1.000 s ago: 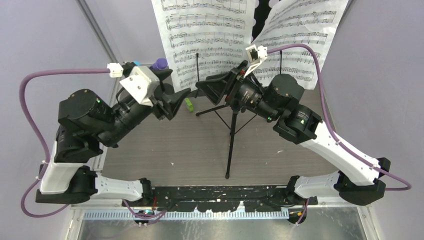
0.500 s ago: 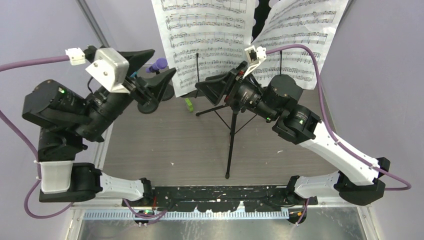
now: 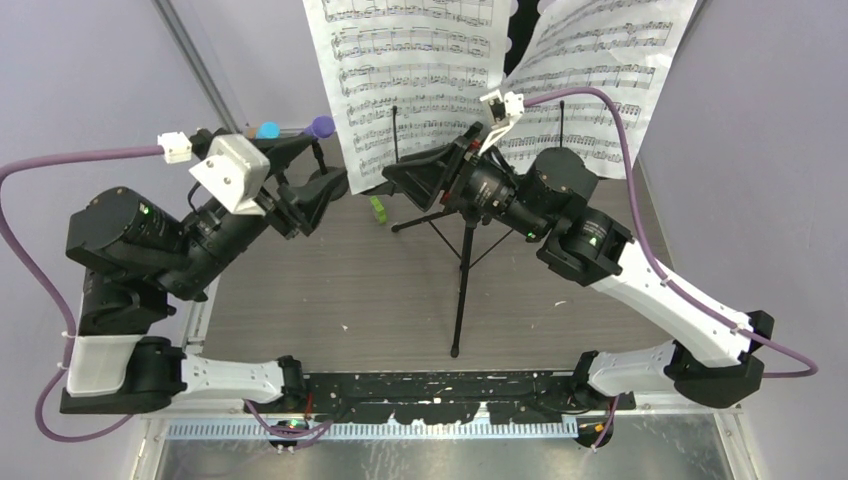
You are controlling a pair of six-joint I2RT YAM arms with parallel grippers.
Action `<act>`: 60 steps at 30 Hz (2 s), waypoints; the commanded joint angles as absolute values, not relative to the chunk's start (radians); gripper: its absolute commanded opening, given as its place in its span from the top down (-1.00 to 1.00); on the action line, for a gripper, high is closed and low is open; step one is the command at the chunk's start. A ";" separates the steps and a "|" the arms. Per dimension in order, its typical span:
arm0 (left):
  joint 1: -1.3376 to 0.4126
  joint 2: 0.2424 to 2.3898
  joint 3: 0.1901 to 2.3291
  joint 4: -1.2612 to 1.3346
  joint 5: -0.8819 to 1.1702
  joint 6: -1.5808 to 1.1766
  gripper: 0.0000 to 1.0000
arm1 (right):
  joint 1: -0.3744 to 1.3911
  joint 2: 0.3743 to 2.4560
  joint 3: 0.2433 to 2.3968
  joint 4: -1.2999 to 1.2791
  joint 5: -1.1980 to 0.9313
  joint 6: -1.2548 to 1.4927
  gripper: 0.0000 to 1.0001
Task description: Pack up the instrument practice props
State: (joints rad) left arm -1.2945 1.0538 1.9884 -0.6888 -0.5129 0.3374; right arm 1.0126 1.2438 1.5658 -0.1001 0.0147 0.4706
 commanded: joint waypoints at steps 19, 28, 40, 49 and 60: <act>-1.292 0.936 1.697 -0.442 -0.414 0.252 -0.06 | 1.017 1.253 1.570 0.031 0.034 0.497 0.29; -1.292 0.979 1.784 -0.486 -0.453 0.305 -0.06 | 1.017 1.247 1.557 0.031 0.028 0.490 0.28; -1.291 1.140 2.068 -0.583 -0.497 0.473 -0.05 | 1.017 1.227 1.530 -0.026 0.024 0.444 -0.02; -1.166 1.263 2.233 -0.636 -0.384 0.471 -0.02 | 1.016 1.213 1.506 -0.035 0.026 0.437 -0.06; -0.776 1.274 2.197 -0.617 -0.056 0.232 0.01 | 1.017 1.198 1.500 -0.060 0.031 0.418 -0.08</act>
